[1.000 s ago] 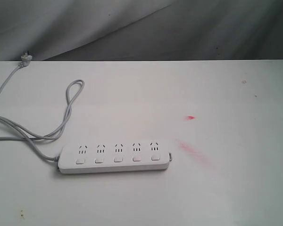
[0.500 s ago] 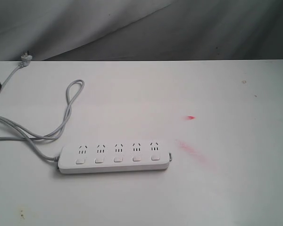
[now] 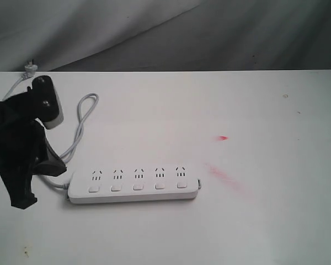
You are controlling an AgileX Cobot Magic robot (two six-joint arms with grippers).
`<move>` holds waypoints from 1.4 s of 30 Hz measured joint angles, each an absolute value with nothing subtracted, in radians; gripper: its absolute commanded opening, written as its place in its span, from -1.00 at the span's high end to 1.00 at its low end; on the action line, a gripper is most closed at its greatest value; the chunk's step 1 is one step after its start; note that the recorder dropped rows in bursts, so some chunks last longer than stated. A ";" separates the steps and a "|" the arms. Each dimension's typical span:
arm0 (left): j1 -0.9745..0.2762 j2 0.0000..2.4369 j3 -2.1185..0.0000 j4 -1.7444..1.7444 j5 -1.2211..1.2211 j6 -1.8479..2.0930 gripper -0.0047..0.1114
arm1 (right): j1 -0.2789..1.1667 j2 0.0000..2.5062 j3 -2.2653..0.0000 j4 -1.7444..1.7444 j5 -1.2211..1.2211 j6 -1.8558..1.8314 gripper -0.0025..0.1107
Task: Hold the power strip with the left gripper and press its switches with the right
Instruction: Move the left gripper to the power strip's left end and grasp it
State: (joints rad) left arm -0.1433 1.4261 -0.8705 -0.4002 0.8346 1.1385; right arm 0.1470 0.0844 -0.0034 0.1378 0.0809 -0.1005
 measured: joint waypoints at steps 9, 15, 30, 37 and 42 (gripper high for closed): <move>-0.141 1.533 -0.871 -0.256 0.721 1.154 0.92 | 0.147 0.084 -0.003 0.138 0.081 -0.100 0.96; -0.141 1.533 -0.871 -0.248 0.695 1.181 0.78 | 0.147 0.084 -0.003 0.138 0.081 -0.100 0.96; -0.141 1.533 -0.871 -0.297 0.694 1.259 -0.53 | 0.147 0.084 -0.003 0.138 0.081 -0.100 0.96; -0.139 1.556 -0.872 -0.399 0.689 1.365 -0.53 | 0.147 0.084 -0.003 0.138 0.083 -0.100 0.96; -0.139 1.601 -0.872 -0.441 0.671 1.445 -0.53 | 0.147 0.084 -0.003 0.138 0.083 -0.100 0.96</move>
